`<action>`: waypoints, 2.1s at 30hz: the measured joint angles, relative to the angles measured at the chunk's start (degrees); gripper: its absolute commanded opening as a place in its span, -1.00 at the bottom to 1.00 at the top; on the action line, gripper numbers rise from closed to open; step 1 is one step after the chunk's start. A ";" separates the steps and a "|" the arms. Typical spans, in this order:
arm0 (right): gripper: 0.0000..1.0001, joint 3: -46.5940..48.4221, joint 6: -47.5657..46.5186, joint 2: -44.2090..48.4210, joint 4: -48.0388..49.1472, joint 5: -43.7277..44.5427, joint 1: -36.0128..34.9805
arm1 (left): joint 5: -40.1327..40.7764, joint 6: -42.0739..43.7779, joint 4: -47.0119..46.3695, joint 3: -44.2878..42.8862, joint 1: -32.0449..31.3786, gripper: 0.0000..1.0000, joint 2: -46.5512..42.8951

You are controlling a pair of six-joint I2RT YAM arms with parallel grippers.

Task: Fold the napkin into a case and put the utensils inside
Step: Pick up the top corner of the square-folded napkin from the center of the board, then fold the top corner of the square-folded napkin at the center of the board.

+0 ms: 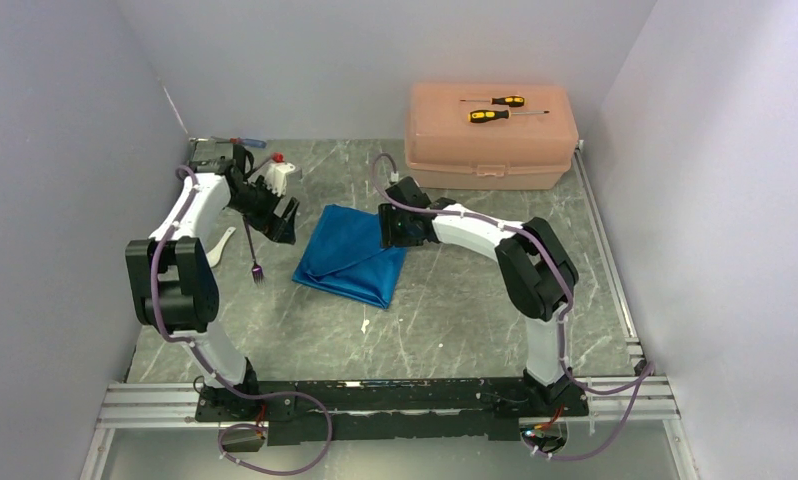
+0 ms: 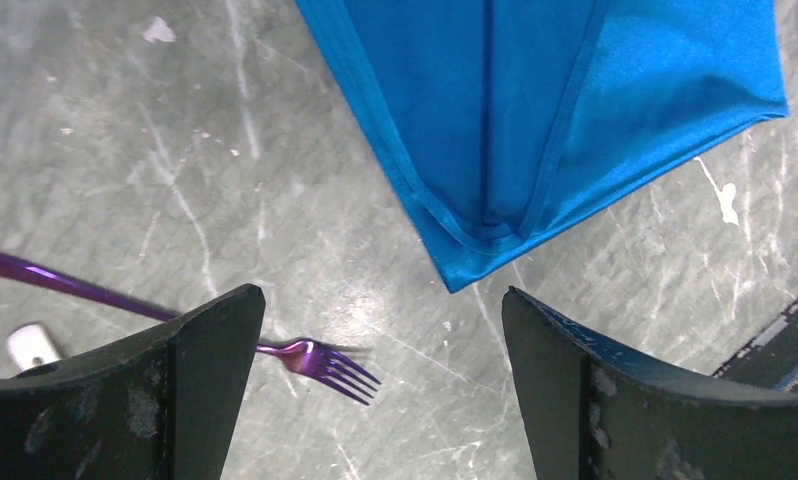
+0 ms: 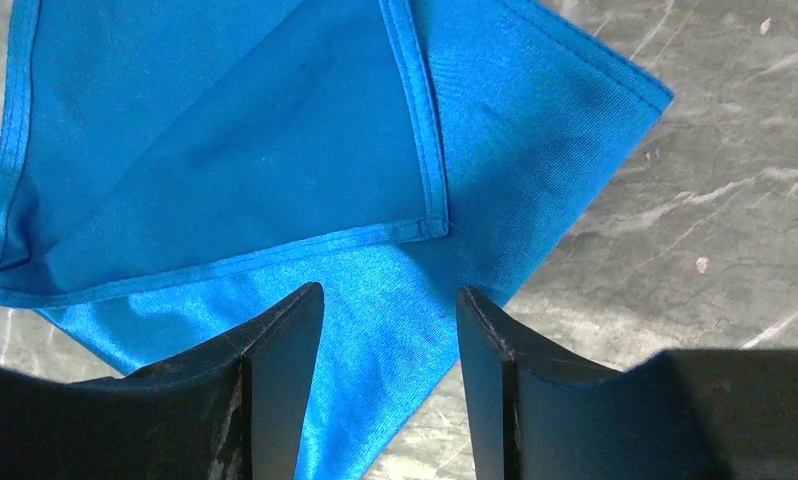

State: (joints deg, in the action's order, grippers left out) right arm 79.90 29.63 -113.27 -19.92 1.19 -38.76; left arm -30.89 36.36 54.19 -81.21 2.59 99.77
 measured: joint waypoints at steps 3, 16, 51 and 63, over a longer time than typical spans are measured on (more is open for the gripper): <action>0.06 0.44 0.46 -0.44 0.13 -0.28 0.68 | 2.54 -0.13 -0.63 -1.03 0.13 0.89 -0.55; -0.12 3.67 2.05 -5.64 1.40 -4.13 2.64 | 7.15 -2.99 -8.52 -0.66 2.93 0.89 -4.31; -1.00 -1.55 12.98 4.50 -1.31 0.98 -6.49 | 4.39 -0.74 -16.98 17.62 -10.16 0.71 -8.44; -1.00 -6.29 15.72 7.74 -4.68 4.24 -10.86 | 3.69 0.15 -19.21 20.09 -8.46 0.64 -7.02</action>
State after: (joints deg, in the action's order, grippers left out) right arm 73.60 45.34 -105.54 -24.60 5.43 -49.63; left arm -27.20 36.51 34.98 -61.12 -5.87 92.75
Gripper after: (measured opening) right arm 0.013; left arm 0.836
